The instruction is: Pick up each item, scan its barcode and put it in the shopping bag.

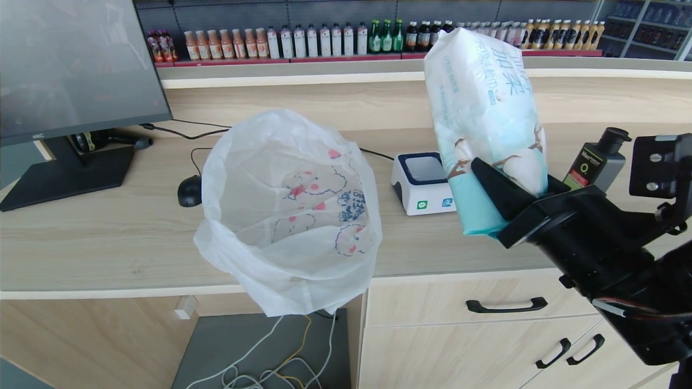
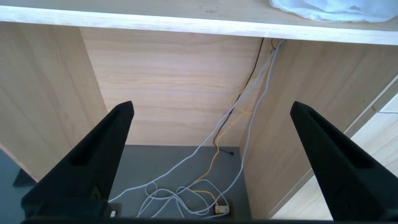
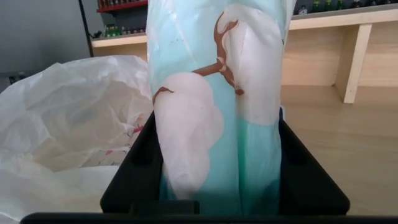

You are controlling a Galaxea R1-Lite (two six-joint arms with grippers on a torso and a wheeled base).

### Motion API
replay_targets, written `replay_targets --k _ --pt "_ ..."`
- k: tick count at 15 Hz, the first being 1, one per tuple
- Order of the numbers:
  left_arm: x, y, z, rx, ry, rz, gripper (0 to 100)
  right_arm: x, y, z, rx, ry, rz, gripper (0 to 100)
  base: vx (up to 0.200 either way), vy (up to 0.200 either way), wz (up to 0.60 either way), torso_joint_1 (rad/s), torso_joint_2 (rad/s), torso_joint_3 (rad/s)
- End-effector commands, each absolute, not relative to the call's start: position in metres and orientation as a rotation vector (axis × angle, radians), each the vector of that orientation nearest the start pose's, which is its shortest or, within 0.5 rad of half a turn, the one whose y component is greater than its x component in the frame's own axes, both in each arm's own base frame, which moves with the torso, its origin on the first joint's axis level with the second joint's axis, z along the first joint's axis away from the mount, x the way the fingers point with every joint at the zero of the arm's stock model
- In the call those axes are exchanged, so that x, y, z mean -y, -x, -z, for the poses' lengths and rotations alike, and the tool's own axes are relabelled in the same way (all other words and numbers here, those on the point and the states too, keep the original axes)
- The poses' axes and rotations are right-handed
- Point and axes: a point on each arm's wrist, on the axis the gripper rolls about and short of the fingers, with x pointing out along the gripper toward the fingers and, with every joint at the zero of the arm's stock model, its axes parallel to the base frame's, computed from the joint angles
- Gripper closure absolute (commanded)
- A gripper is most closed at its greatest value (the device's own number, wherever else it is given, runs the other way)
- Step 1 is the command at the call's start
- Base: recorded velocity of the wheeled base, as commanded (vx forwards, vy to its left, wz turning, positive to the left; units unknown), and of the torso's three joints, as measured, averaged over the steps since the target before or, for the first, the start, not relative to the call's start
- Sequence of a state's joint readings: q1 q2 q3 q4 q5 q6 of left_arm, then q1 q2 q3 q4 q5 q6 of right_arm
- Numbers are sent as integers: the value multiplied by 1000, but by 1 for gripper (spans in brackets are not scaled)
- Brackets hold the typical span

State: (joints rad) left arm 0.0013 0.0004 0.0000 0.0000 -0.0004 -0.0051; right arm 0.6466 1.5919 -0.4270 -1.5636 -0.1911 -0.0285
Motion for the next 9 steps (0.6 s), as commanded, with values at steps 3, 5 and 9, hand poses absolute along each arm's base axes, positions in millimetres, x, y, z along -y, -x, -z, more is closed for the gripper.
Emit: replay_targets --k 3,5,9 --pt "0 23 -75 -2 8 0 0 -141 -193 -210 380 -138 -445 100 0 200 0 9 2 1" --pt "0 23 -75 -2 8 0 0 -141 -194 -212 385 -140 -445 100 0 200 0 -7 0 2" --pt "0 23 -75 -2 8 2 0 -143 -197 -212 388 -141 -443 100 0 200 0 2 1 1"
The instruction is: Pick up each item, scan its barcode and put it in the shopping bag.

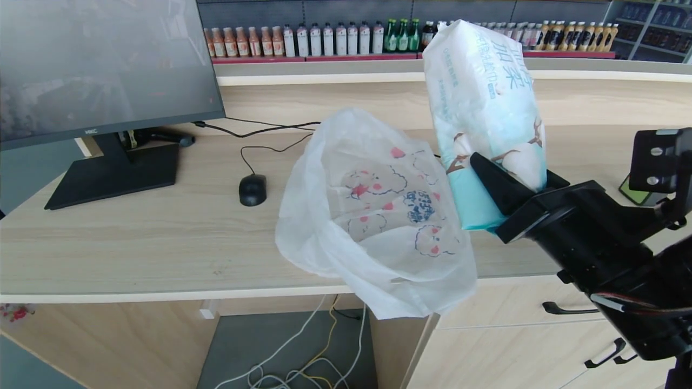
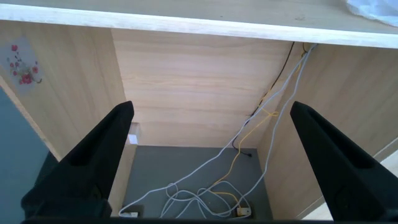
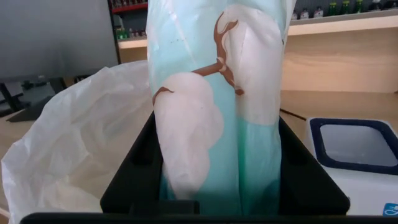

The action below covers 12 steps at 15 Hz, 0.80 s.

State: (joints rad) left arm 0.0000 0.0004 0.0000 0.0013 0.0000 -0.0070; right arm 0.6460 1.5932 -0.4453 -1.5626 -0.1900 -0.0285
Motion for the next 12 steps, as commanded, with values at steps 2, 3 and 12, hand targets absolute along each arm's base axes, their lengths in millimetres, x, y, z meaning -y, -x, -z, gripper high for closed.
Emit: replay_targets --k 2,3,12 --pt "0 23 -75 0 3 0 0 -144 -198 -213 391 -143 -443 100 0 100 0 4 -1 -1" --pt "0 23 -75 0 3 0 0 -144 -198 -214 394 -144 -441 100 0 0 0 0 0 0" --pt "0 23 -75 0 3 0 0 -167 -228 -207 383 -138 -443 100 0 0 0 0 0 0"
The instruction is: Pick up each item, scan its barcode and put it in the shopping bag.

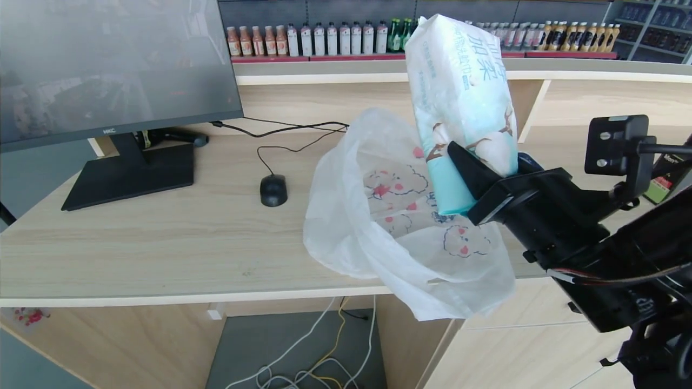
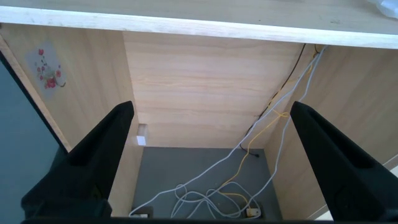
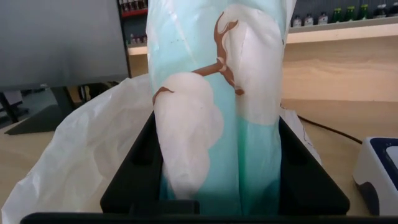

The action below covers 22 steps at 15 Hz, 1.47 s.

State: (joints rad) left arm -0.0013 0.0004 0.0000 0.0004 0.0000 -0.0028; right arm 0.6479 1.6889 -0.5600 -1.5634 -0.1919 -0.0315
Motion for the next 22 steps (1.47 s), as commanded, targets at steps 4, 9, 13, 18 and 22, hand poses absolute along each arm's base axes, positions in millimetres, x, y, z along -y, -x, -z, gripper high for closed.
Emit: replay_targets --k 4,9,13,18,22 --pt "0 23 -75 0 3 0 0 -180 -231 -185 309 -113 -480 100 0 0 0 0 0 0" --pt "0 23 -75 0 3 2 0 -190 -232 -170 259 -100 -505 100 0 0 0 0 0 0" --pt "0 23 -75 0 3 0 0 -188 -230 -166 242 -93 -505 100 0 0 0 0 0 0" --pt "0 23 -75 0 3 0 0 -189 -232 -158 217 -83 -506 100 0 0 0 0 0 0" --pt "0 23 -75 0 3 0 0 -187 -238 -151 191 -89 -489 100 0 0 0 0 0 0"
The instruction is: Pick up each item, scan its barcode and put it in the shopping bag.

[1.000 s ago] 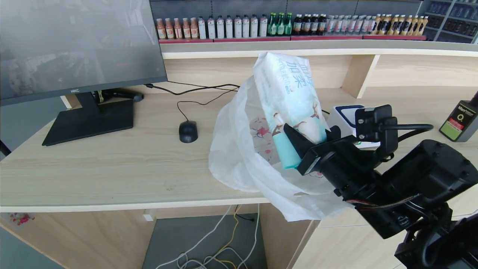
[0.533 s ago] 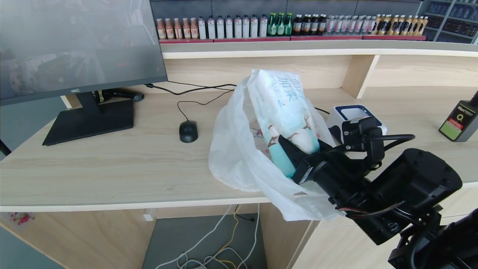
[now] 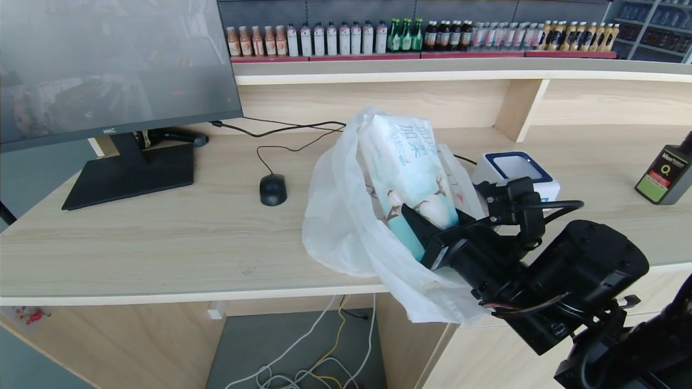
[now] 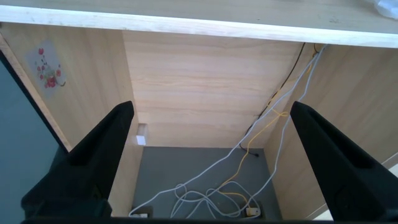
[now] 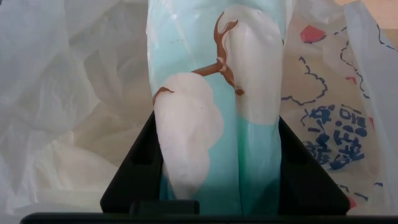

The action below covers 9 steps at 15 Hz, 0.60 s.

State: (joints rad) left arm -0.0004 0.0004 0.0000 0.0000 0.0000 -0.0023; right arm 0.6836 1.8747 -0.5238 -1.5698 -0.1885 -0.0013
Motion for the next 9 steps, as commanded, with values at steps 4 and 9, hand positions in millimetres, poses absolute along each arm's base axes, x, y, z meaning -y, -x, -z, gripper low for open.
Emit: replay_targets --k 4,9 --pt "0 23 -75 0 3 0 0 -191 -243 -142 170 -67 -486 100 0 0 0 0 0 0" --pt "0 23 -75 0 3 0 0 -191 -243 -138 156 -55 -489 100 0 0 0 0 0 0"
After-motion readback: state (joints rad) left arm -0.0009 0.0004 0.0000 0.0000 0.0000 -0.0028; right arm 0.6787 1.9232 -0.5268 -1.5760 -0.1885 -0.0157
